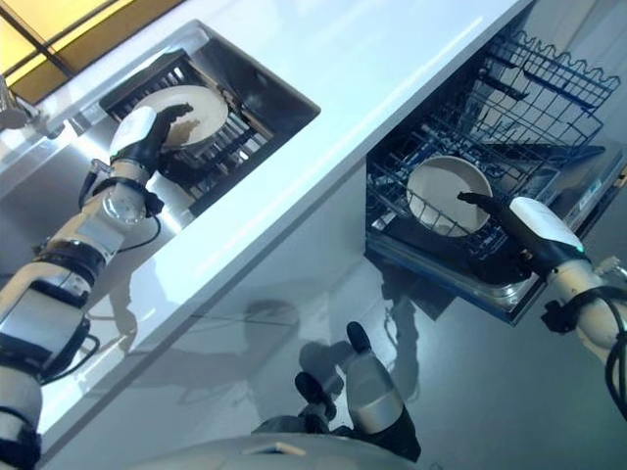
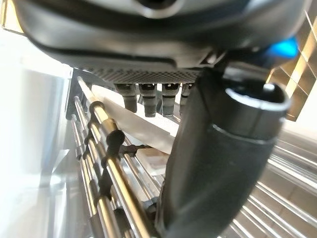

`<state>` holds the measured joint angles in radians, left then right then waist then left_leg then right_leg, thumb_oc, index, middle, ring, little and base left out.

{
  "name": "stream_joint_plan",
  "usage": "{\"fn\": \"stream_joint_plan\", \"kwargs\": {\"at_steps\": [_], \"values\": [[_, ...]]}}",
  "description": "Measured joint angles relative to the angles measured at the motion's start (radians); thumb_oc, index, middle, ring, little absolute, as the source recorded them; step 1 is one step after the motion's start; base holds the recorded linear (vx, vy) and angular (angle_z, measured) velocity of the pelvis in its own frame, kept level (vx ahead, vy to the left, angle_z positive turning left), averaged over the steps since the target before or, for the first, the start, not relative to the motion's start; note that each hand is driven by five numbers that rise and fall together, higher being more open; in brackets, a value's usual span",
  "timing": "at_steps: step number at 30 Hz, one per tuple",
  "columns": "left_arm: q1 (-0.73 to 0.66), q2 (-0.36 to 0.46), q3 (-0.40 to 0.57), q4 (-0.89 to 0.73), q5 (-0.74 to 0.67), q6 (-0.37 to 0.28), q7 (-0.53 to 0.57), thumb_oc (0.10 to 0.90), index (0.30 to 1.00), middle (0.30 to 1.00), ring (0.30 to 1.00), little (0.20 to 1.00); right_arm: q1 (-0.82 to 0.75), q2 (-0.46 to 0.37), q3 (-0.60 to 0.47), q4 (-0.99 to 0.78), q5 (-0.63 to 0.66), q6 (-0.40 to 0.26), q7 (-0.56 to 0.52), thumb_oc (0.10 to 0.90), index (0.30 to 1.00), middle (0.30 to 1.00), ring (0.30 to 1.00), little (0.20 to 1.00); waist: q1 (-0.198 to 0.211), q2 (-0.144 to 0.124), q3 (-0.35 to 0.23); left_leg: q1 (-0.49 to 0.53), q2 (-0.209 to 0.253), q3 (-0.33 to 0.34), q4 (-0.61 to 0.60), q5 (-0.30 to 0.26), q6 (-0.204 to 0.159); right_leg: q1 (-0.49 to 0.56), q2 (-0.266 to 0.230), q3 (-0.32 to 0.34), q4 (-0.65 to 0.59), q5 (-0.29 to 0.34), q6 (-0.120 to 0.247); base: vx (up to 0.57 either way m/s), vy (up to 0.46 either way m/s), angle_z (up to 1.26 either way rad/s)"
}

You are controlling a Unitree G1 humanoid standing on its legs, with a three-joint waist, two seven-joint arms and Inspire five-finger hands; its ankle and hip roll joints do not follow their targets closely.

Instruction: Pick up plates and place into dishwasher.

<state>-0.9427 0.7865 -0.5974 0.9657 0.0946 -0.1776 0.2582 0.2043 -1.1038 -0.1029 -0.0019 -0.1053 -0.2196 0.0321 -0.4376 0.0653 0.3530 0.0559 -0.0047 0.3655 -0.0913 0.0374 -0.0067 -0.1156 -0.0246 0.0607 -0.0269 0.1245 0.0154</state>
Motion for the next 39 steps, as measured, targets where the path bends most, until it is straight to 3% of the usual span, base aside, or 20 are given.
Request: {"fn": "stream_joint_plan", "kwargs": {"at_steps": [7, 8, 9, 11, 13, 16, 17, 18, 25, 28, 33, 39], "values": [[-0.138, 0.082, -0.078, -0.031, 0.002, 0.000, 0.000, 0.800, 0.900, 0.900, 0.900, 0.900, -0.086, -0.006, 0.051, 0.001, 0.009, 0.015, -0.022, 0.800, 0.900, 0.900, 0.900, 0.900, 0.018, -0.043, 0.052, -0.068, -0.018, 0.007, 0.002, 0.000, 0.001, -0.076, -0.008, 0.029, 0.008, 0.012, 0.018, -0.01, 0.018, 0.03], [-0.167, 0.093, -0.084, -0.031, 0.001, 0.001, 0.001, 0.800, 0.900, 0.900, 0.900, 0.900, -0.101, -0.007, 0.065, 0.001, 0.009, 0.016, -0.028, 0.800, 0.900, 0.900, 0.900, 0.900, 0.024, -0.058, 0.066, -0.079, -0.020, 0.018, 0.002, 0.000, 0.001, -0.088, -0.012, 0.038, 0.007, 0.008, 0.033, 0.06, 0.061, 0.00], [-0.188, 0.097, -0.083, -0.030, 0.001, 0.002, 0.005, 0.800, 0.900, 0.900, 0.900, 0.900, -0.114, -0.009, 0.073, 0.003, 0.009, 0.016, -0.030, 0.800, 0.900, 0.900, 0.900, 0.900, 0.026, -0.057, 0.076, -0.098, -0.010, 0.016, 0.001, -0.001, 0.002, -0.099, -0.005, 0.032, 0.008, 0.000, 0.062, 0.00, 0.000, 0.00], [-0.244, 0.106, -0.108, -0.020, 0.005, 0.042, 0.034, 0.800, 0.900, 0.900, 0.900, 0.900, -0.142, -0.009, 0.085, 0.001, 0.011, 0.017, -0.030, 0.800, 0.900, 0.900, 0.900, 0.900, 0.025, -0.078, 0.097, -0.121, -0.013, 0.017, 0.005, 0.007, -0.006, -0.136, -0.012, 0.032, 0.028, -0.021, 0.087, -0.09, -0.038, 0.06], [-0.272, 0.110, -0.111, 0.010, 0.004, 0.065, 0.052, 0.800, 0.900, 0.900, 0.900, 0.900, -0.184, -0.018, 0.100, 0.004, 0.018, 0.025, -0.032, 0.800, 0.900, 0.900, 0.900, 0.900, 0.025, -0.090, 0.111, -0.149, -0.010, 0.017, 0.017, 0.007, -0.007, -0.151, -0.012, 0.033, 0.013, -0.018, 0.087, -0.03, -0.013, -0.07], [-0.296, 0.112, -0.132, 0.036, 0.005, 0.090, 0.042, 0.800, 0.900, 0.900, 0.900, 0.900, -0.213, -0.018, 0.121, 0.003, 0.029, 0.039, -0.045, 0.800, 0.900, 0.900, 0.900, 0.900, 0.022, -0.090, 0.114, -0.141, -0.002, 0.015, 0.011, 0.006, -0.007, -0.129, -0.007, 0.029, -0.010, -0.017, 0.088, 0.02, 0.014, -0.09], [-0.297, 0.112, -0.135, 0.040, 0.005, 0.092, 0.035, 0.158, 0.349, 0.349, 0.349, 0.258, -0.213, -0.018, 0.121, 0.003, 0.030, 0.039, -0.049, 0.800, 0.900, 0.900, 0.900, 0.900, 0.022, -0.090, 0.114, -0.139, 0.000, 0.015, 0.010, 0.006, -0.007, -0.127, -0.005, 0.029, -0.010, -0.017, 0.088, 0.01, 0.020, -0.10], [-0.299, 0.113, -0.136, 0.041, 0.004, 0.097, 0.019, 0.100, 0.300, 0.300, 0.300, 0.200, -0.213, -0.018, 0.121, 0.003, 0.031, 0.047, -0.053, 0.800, 0.900, 0.900, 0.900, 0.900, 0.022, -0.089, 0.114, -0.133, 0.003, 0.015, 0.012, 0.006, -0.007, -0.122, -0.002, 0.029, -0.009, -0.017, 0.088, 0.01, 0.015, -0.06], [-0.354, 0.118, -0.152, 0.049, -0.008, 0.100, -0.004, 0.100, 0.300, 0.300, 0.300, 0.200, -0.221, -0.019, 0.128, 0.002, 0.031, 0.061, -0.057, 0.800, 0.900, 0.900, 0.900, 0.900, 0.023, -0.087, 0.113, -0.131, 0.004, 0.013, 0.014, 0.007, -0.008, -0.122, 0.003, 0.034, -0.006, -0.015, 0.085, 0.00, 0.017, 0.01], [-0.360, 0.124, -0.155, 0.045, -0.008, 0.104, -0.023, 0.100, 0.300, 0.300, 0.300, 0.200, -0.214, -0.019, 0.128, 0.002, 0.030, 0.063, -0.057, 0.800, 0.900, 0.900, 0.900, 0.900, 0.023, -0.085, 0.111, -0.115, -0.003, 0.016, 0.014, 0.016, -0.012, -0.105, 0.000, 0.038, -0.006, 0.015, 0.047, 0.00, 0.008, -0.04], [-0.344, 0.124, -0.166, 0.004, -0.009, 0.095, -0.073, 0.100, 0.300, 0.300, 0.300, 0.200, -0.208, -0.032, 0.128, 0.002, 0.029, 0.064, -0.057, 0.800, 0.900, 0.900, 0.900, 0.900, 0.032, -0.059, 0.097, -0.096, -0.001, 0.015, 0.018, 0.035, -0.009, -0.087, 0.003, 0.038, 0.005, 0.040, 0.014, -0.01, 0.014, 0.06], [-0.342, 0.123, -0.184, -0.010, -0.018, 0.087, -0.092, 0.100, 0.300, 0.300, 0.300, 0.200, -0.225, -0.053, 0.126, -0.002, 0.028, 0.064, -0.052, 0.800, 0.900, 0.900, 0.900, 0.900, 0.043, -0.048, 0.091, -0.081, -0.004, 0.014, 0.013, 0.041, -0.010, -0.067, 0.004, 0.039, -0.008, 0.042, 0.011, 0.02, 0.019, -0.01]]}}
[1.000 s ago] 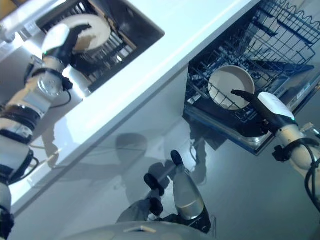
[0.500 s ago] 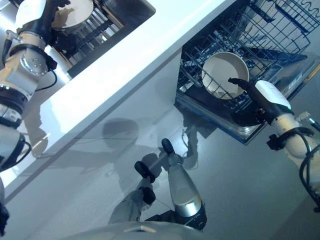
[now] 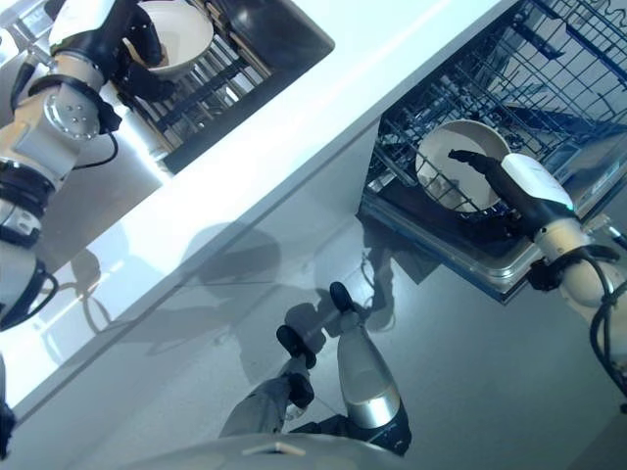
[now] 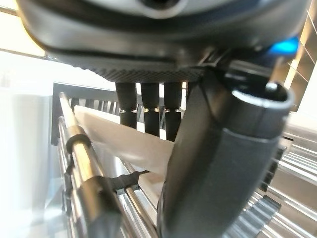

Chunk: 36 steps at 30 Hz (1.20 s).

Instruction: Pick up plates and place into dishwasher.

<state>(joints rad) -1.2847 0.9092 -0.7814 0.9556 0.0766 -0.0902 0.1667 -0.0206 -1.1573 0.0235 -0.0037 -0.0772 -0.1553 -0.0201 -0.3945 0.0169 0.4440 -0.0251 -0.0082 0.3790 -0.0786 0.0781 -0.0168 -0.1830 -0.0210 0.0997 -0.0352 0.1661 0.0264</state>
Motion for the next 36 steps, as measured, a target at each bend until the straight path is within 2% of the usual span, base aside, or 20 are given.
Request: {"fn": "stream_joint_plan", "kwargs": {"at_steps": [6, 10, 16, 22, 28, 32, 36], "values": [[0.018, 0.000, 0.000, 0.029, 0.000, 0.012, -0.008, 0.100, 0.300, 0.300, 0.300, 0.200, 0.001, -0.001, -0.012, -0.001, 0.000, 0.000, 0.017, 0.800, 0.900, 0.900, 0.900, 0.900, -0.021, 0.002, -0.001, 0.019, 0.001, 0.001, -0.002, -0.002, 0.003, 0.017, 0.000, 0.000, -0.001, -0.002, -0.002, 0.01, 0.027, -0.01], [0.033, 0.001, 0.001, 0.032, 0.000, 0.022, -0.010, 0.100, 0.300, 0.300, 0.300, 0.200, 0.030, -0.001, -0.032, -0.003, -0.002, 0.000, 0.045, 0.800, 0.900, 0.900, 0.900, 0.900, -0.030, 0.016, -0.009, 0.022, 0.003, 0.002, -0.002, -0.002, 0.003, 0.019, 0.001, 0.001, -0.001, -0.002, -0.003, 0.00, 0.000, 0.00], [0.063, 0.002, 0.003, 0.030, -0.002, 0.020, 0.002, 0.100, 0.300, 0.300, 0.300, 0.200, 0.100, 0.000, -0.099, -0.021, -0.003, -0.014, 0.058, 0.800, 0.900, 0.900, 0.900, 0.900, -0.043, 0.017, -0.008, 0.053, 0.007, 0.001, -0.009, -0.002, 0.003, 0.048, 0.007, -0.001, -0.001, -0.007, -0.010, 0.01, 0.001, 0.00], [0.101, 0.002, 0.109, 0.004, -0.162, 0.020, 0.009, 0.100, 0.300, 0.300, 0.300, 0.200, 0.137, 0.005, -0.169, -0.036, -0.005, -0.042, 0.074, 0.800, 0.900, 0.900, 0.900, 0.900, -0.050, 0.017, -0.009, 0.088, 0.011, -0.003, -0.009, -0.003, 0.003, 0.084, 0.011, -0.005, -0.001, -0.007, -0.020, 0.05, 0.004, 0.01], [0.158, 0.004, 0.180, -0.006, -0.274, 0.022, 0.013, 0.100, 0.300, 0.300, 0.300, 0.200, 0.197, 0.051, -0.248, -0.049, -0.023, -0.054, 0.100, 0.800, 0.900, 0.900, 0.900, 0.900, -0.050, 0.054, -0.037, 0.139, 0.020, -0.020, -0.014, -0.021, 0.005, 0.140, 0.020, -0.013, 0.002, -0.042, -0.020, 0.08, -0.003, 0.07], [0.195, 0.004, 0.234, -0.014, -0.275, 0.021, 0.014, 0.100, 0.300, 0.300, 0.300, 0.200, 0.268, 0.050, -0.274, -0.070, -0.023, -0.062, 0.126, 0.800, 0.900, 0.900, 0.900, 0.900, -0.052, 0.085, -0.091, 0.138, 0.025, -0.021, -0.013, -0.026, -0.002, 0.139, 0.026, -0.016, 0.002, -0.047, -0.023, 0.01, -0.005, 0.01], [0.196, 0.007, 0.238, -0.028, -0.275, 0.019, 0.014, 0.100, 0.300, 0.300, 0.300, 0.200, 0.302, 0.061, -0.298, -0.079, -0.023, -0.072, 0.156, 0.800, 0.900, 0.900, 0.900, 0.900, -0.053, 0.089, -0.110, 0.144, 0.025, -0.021, -0.012, -0.026, 0.000, 0.144, 0.026, -0.017, 0.001, -0.045, -0.027, 0.00, 0.000, 0.00]]}}
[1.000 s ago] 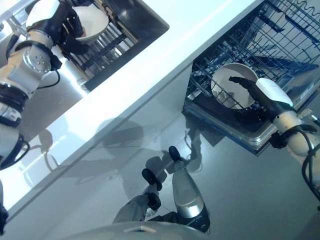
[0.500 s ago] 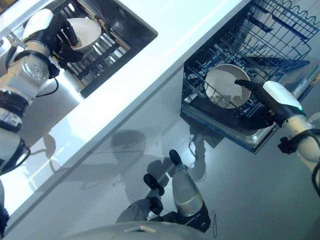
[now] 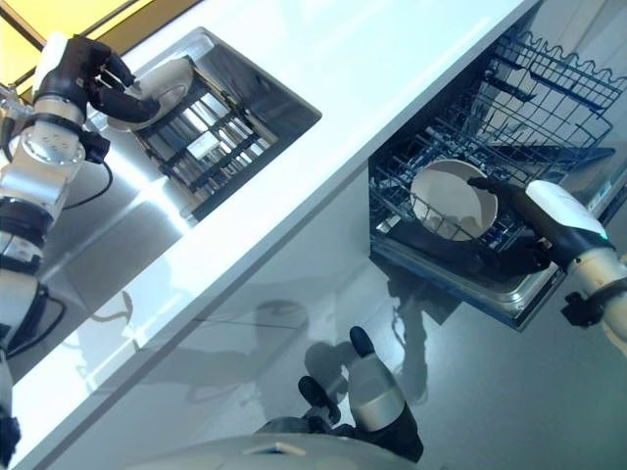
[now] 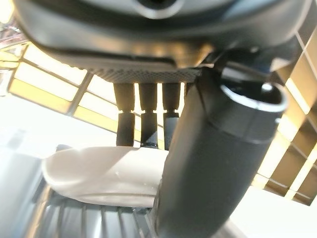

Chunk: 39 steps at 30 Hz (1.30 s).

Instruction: Pick up plates and place into dishwasher.

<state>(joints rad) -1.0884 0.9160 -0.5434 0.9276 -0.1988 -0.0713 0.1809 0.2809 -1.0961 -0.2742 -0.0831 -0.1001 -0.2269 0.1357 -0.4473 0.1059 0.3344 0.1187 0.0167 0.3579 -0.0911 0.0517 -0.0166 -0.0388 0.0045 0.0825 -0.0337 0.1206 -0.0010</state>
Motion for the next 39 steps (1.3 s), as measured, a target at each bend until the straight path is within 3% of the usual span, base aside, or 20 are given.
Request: {"fn": "stream_joint_plan", "kwargs": {"at_steps": [10, 19, 23, 27, 33, 39], "values": [[0.057, 0.000, 0.000, -0.076, -0.001, -0.021, -0.013, 0.100, 0.300, 0.300, 0.300, 0.200, 0.027, 0.013, -0.032, -0.001, 0.000, -0.022, 0.007, 0.800, 0.900, 0.900, 0.900, 0.900, -0.004, 0.000, -0.027, 0.016, 0.001, -0.001, -0.002, -0.007, -0.001, 0.014, 0.000, 0.000, 0.005, -0.012, 0.009, 0.00, 0.000, 0.00], [0.075, 0.003, -0.001, -0.140, -0.017, -0.115, -0.081, 0.100, 0.300, 0.300, 0.300, 0.200, 0.034, 0.034, -0.034, -0.001, 0.054, -0.033, 0.026, 0.800, 0.900, 0.900, 0.900, 0.900, 0.007, -0.003, -0.046, 0.020, -0.001, -0.004, -0.002, -0.006, 0.000, 0.021, -0.002, -0.001, 0.003, -0.012, 0.009, -0.04, 0.015, 0.02], [0.101, 0.050, -0.019, -0.286, -0.017, -0.176, -0.111, 0.100, 0.300, 0.300, 0.300, 0.200, 0.032, 0.072, -0.034, 0.000, 0.099, -0.038, 0.025, 0.800, 0.900, 0.900, 0.900, 0.900, 0.009, -0.004, -0.051, 0.025, 0.002, -0.007, 0.001, -0.005, 0.003, 0.029, 0.001, -0.010, 0.002, -0.015, 0.007, -0.11, -0.015, 0.03], [0.101, 0.079, -0.087, -0.364, -0.014, -0.179, -0.117, 0.100, 0.300, 0.300, 0.300, 0.200, 0.034, 0.099, -0.033, 0.000, 0.102, -0.037, 0.020, 0.800, 0.900, 0.900, 0.900, 0.900, 0.009, -0.007, -0.091, 0.036, 0.004, -0.010, -0.003, -0.013, 0.001, 0.040, 0.001, -0.009, 0.003, -0.025, 0.007, -0.01, 0.024, 0.00], [0.099, 0.088, -0.101, -0.414, -0.010, -0.198, -0.127, 0.100, 0.300, 0.300, 0.300, 0.200, 0.032, 0.095, -0.033, -0.002, 0.126, -0.035, 0.016, 0.800, 0.900, 0.900, 0.900, 0.900, 0.015, -0.012, -0.121, 0.049, 0.005, -0.008, -0.002, -0.011, 0.007, 0.043, 0.003, -0.009, 0.019, -0.035, 0.007, -0.03, 0.002, -0.01], [0.097, 0.152, -0.131, -0.471, -0.007, -0.219, -0.143, 0.100, 0.300, 0.300, 0.300, 0.200, 0.029, 0.098, -0.032, -0.006, 0.245, -0.015, 0.043, 0.800, 0.900, 0.900, 0.900, 0.900, 0.025, -0.010, -0.127, 0.049, 0.004, -0.007, -0.003, -0.019, 0.002, 0.042, 0.001, -0.008, 0.018, -0.035, 0.008, -0.04, 0.036, -0.01]]}}
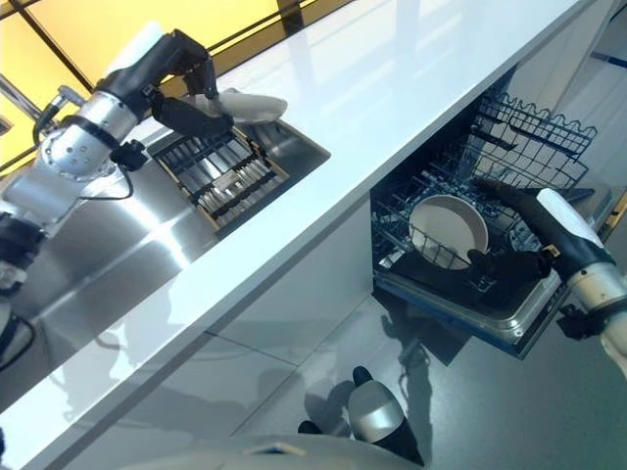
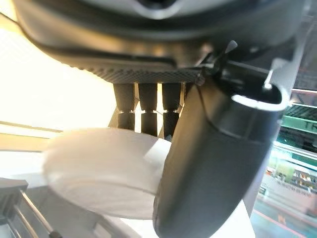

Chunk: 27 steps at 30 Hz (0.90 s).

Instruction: Pick up plates and place into dishwasher.

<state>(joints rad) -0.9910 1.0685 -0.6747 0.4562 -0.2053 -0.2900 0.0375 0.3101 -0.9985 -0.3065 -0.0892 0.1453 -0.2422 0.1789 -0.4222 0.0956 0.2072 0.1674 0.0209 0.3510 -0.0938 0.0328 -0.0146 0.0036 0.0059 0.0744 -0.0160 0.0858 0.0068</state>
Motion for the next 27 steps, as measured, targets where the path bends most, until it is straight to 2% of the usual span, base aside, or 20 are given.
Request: {"fn": "stream_joint_plan", "kwargs": {"at_steps": [1, 2, 4, 9, 14, 17, 22, 27], "values": [[0.000, 0.004, -0.007, -0.029, 0.000, -0.020, -0.007, 0.100, 0.300, 0.300, 0.300, 0.200, -0.005, 0.001, 0.006, 0.002, 0.056, 0.017, 0.025, 0.800, 0.900, 0.900, 0.900, 0.900, 0.010, 0.003, -0.009, 0.000, 0.000, 0.000, 0.000, 0.000, 0.000, 0.000, 0.000, 0.001, 0.000, 0.000, 0.000, -0.04, 0.028, 0.00], [0.000, 0.004, -0.007, -0.029, 0.000, -0.020, -0.007, 0.100, 0.300, 0.300, 0.300, 0.200, -0.005, 0.001, 0.006, 0.002, 0.056, 0.017, 0.025, 0.800, 0.900, 0.900, 0.900, 0.900, 0.010, 0.003, -0.009, 0.000, 0.000, 0.000, 0.000, 0.000, 0.000, 0.000, 0.000, 0.001, 0.000, 0.000, 0.000, -0.04, 0.027, 0.01], [-0.001, 0.012, -0.024, -0.130, -0.001, -0.019, -0.019, 0.100, 0.300, 0.300, 0.300, 0.200, -0.051, 0.001, 0.047, 0.014, 0.123, 0.045, 0.071, 0.800, 0.900, 0.900, 0.900, 0.900, 0.025, 0.002, -0.026, -0.003, 0.000, -0.003, 0.000, 0.000, 0.000, -0.001, 0.000, -0.001, -0.001, 0.000, 0.000, -0.05, 0.017, 0.02], [-0.005, 0.013, -0.059, -0.271, 0.000, -0.029, -0.028, 0.100, 0.300, 0.300, 0.300, 0.200, -0.106, 0.000, 0.100, 0.011, 0.186, 0.078, 0.114, 0.800, 0.900, 0.900, 0.900, 0.900, 0.055, 0.002, -0.051, -0.006, -0.001, -0.012, 0.000, 0.000, 0.001, 0.001, -0.002, -0.005, -0.003, -0.001, 0.001, -0.05, 0.014, 0.05], [-0.005, 0.013, -0.073, -0.322, 0.000, -0.028, -0.028, 0.100, 0.300, 0.300, 0.300, 0.200, -0.182, 0.000, 0.130, 0.013, 0.278, 0.122, 0.154, 0.800, 0.900, 0.900, 0.900, 0.900, 0.078, 0.001, -0.068, -0.013, -0.003, -0.030, 0.000, 0.002, 0.003, 0.002, -0.006, -0.019, -0.003, -0.001, 0.001, -0.06, 0.014, 0.08], [-0.005, 0.011, -0.073, -0.347, -0.001, -0.024, -0.035, 0.100, 0.300, 0.300, 0.300, 0.200, -0.260, 0.000, 0.179, 0.019, 0.321, 0.172, 0.193, 0.800, 0.900, 0.900, 0.900, 0.900, 0.086, -0.002, -0.070, -0.018, -0.003, -0.042, 0.000, 0.005, 0.004, 0.003, -0.008, -0.031, -0.004, -0.001, 0.001, -0.05, -0.005, 0.10], [-0.006, -0.010, -0.073, -0.398, -0.009, -0.041, -0.064, 0.100, 0.300, 0.300, 0.300, 0.200, -0.396, -0.002, 0.294, 0.031, 0.349, 0.220, 0.229, 0.800, 0.900, 0.900, 0.900, 0.900, 0.118, -0.003, -0.072, -0.017, -0.003, -0.052, 0.000, 0.008, 0.005, 0.007, -0.009, -0.038, -0.011, -0.001, 0.001, -0.02, -0.002, 0.06], [-0.006, -0.024, -0.073, -0.452, -0.010, -0.040, -0.072, 0.100, 0.300, 0.300, 0.300, 0.200, -0.464, -0.003, 0.323, 0.056, 0.351, 0.235, 0.215, 0.800, 0.900, 0.900, 0.900, 0.900, 0.133, -0.004, -0.073, -0.015, -0.005, -0.072, 0.000, 0.012, 0.010, 0.028, -0.012, -0.057, -0.033, 0.000, 0.001, 0.00, -0.007, 0.12]]}}
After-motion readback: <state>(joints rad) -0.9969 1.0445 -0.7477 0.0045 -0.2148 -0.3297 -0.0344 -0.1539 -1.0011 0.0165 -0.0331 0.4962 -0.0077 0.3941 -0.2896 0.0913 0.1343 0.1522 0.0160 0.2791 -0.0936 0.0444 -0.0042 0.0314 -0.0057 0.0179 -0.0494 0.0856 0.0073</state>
